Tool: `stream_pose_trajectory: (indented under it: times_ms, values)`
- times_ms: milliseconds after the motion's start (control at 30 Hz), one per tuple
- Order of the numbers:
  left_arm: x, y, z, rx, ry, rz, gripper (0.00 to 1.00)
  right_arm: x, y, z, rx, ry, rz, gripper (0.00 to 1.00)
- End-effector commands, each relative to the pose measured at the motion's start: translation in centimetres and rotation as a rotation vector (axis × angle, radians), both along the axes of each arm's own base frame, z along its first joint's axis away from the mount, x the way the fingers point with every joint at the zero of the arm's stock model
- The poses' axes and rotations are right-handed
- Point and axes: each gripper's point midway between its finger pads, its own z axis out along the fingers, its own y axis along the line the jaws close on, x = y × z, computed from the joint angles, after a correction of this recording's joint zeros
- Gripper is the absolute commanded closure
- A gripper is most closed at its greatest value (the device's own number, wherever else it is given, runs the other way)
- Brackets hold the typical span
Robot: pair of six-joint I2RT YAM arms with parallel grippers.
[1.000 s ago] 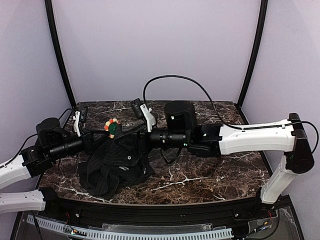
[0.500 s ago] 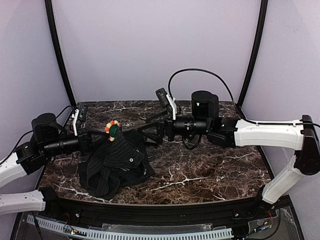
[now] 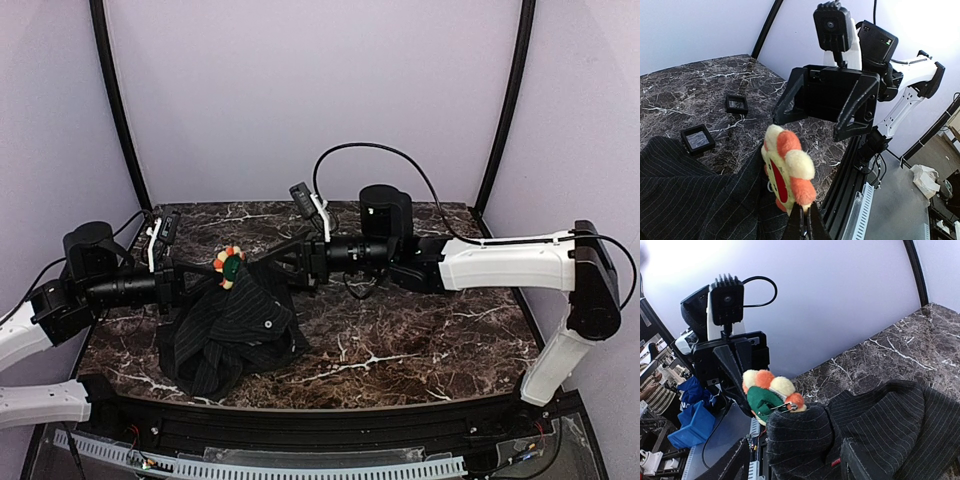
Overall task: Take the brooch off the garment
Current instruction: Pass from the left arm to the right
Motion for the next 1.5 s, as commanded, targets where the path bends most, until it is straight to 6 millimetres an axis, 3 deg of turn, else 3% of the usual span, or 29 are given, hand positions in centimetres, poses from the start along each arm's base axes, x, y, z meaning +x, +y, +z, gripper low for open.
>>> stream_pose_trajectory:
  times_ms: [0,167,367,467,567,867,967,1000,1067,1133,1167,1200,1233,1300,1367,1467]
  values:
    - [-0.1,0.0,1.1,-0.025,-0.031,-0.01,0.99,0.6,1.4,1.5,0.068,0.056,-0.019,0.42]
    - [0.0,0.0,0.9,-0.029,-0.028,-0.006,0.99,0.3,2.5,1.1,0.063,0.096,-0.012,0.52]
    - [-0.1,-0.2,1.0,-0.049,-0.026,-0.017,0.99,-0.3,3.8,1.0,0.067,0.113,0.033,0.5]
    - [-0.1,-0.2,1.1,-0.051,-0.028,-0.015,0.99,-0.7,4.3,1.0,0.071,0.119,0.051,0.54]
    - [0.1,-0.1,0.9,-0.046,-0.027,-0.005,0.99,-1.0,4.5,1.2,0.078,0.128,0.063,0.62]
    - [1.4,0.3,-0.9,0.023,0.01,0.064,0.99,-1.2,4.3,1.8,0.1,0.141,0.049,0.99]
    - [1.7,0.6,-1.5,0.054,0.024,0.088,0.97,-0.4,3.9,1.2,0.07,0.122,-0.009,1.0]
    - [1.7,0.6,-1.4,0.055,0.023,0.089,0.95,-0.2,3.7,1.3,0.063,0.112,-0.026,1.0]
    - [1.7,0.7,-1.4,0.063,0.023,0.093,0.79,0.2,3.4,1.0,0.038,0.093,-0.06,1.0]
    - [1.7,0.9,-1.3,0.077,0.024,0.1,0.62,0.8,2.9,0.7,0.001,0.073,-0.107,1.0]
    - [1.8,1.1,-1.6,0.091,0.032,0.109,0.48,1.1,2.7,0.7,-0.015,0.062,-0.129,1.0]
    - [1.8,1.2,-1.6,0.104,0.035,0.115,0.41,1.3,2.4,0.5,-0.035,0.048,-0.147,1.0]
    - [1.8,1.3,-1.6,0.111,0.036,0.117,0.28,1.6,2.1,0.2,-0.055,0.037,-0.168,1.0]
    - [1.8,1.5,-1.5,0.135,0.034,0.119,0.12,2.0,1.6,0.0,-0.09,0.007,-0.2,1.0]
    - [1.7,1.4,-1.4,0.155,0.038,0.113,0.03,2.2,1.1,-0.3,-0.126,-0.019,-0.219,1.0]
    - [1.7,0.7,-1.1,0.174,0.057,0.074,0.01,2.1,0.5,-0.6,-0.166,-0.053,-0.229,1.0]
